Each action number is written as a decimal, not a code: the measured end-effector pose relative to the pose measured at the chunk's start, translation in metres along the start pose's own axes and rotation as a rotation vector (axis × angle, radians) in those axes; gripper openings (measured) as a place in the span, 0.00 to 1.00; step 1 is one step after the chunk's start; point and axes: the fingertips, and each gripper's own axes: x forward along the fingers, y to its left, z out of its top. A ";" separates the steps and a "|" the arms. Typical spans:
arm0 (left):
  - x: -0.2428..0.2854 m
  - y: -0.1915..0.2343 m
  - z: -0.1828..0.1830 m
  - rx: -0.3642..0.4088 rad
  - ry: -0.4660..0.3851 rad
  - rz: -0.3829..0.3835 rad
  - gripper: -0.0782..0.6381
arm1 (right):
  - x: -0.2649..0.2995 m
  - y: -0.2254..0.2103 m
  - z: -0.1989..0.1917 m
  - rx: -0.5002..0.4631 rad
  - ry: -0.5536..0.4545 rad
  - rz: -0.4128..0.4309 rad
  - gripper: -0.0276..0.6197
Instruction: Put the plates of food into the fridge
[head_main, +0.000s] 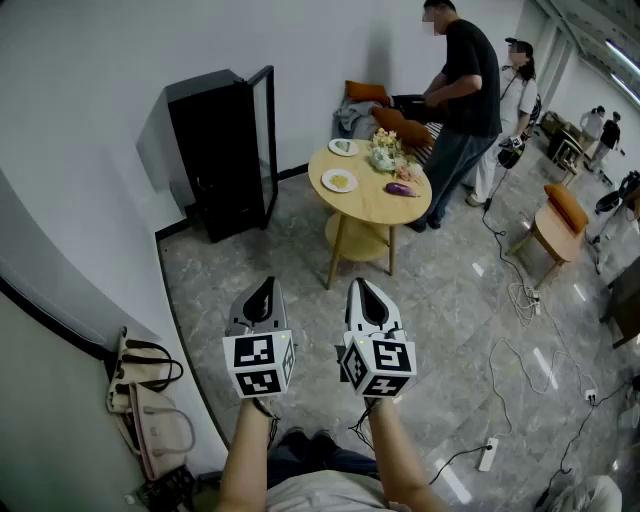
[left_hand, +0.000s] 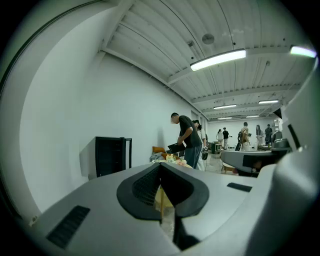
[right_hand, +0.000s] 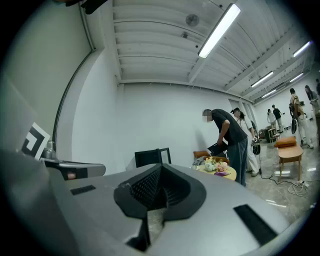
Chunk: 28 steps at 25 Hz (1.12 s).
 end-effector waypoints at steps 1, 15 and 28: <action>0.000 -0.001 0.001 0.000 -0.002 -0.001 0.12 | 0.000 0.000 0.000 0.000 -0.001 0.000 0.06; -0.003 -0.007 0.004 0.006 -0.014 -0.008 0.12 | -0.004 0.000 0.004 0.000 -0.019 0.001 0.06; 0.009 -0.028 -0.002 0.009 -0.001 -0.028 0.12 | -0.006 -0.021 0.002 0.026 -0.036 -0.006 0.06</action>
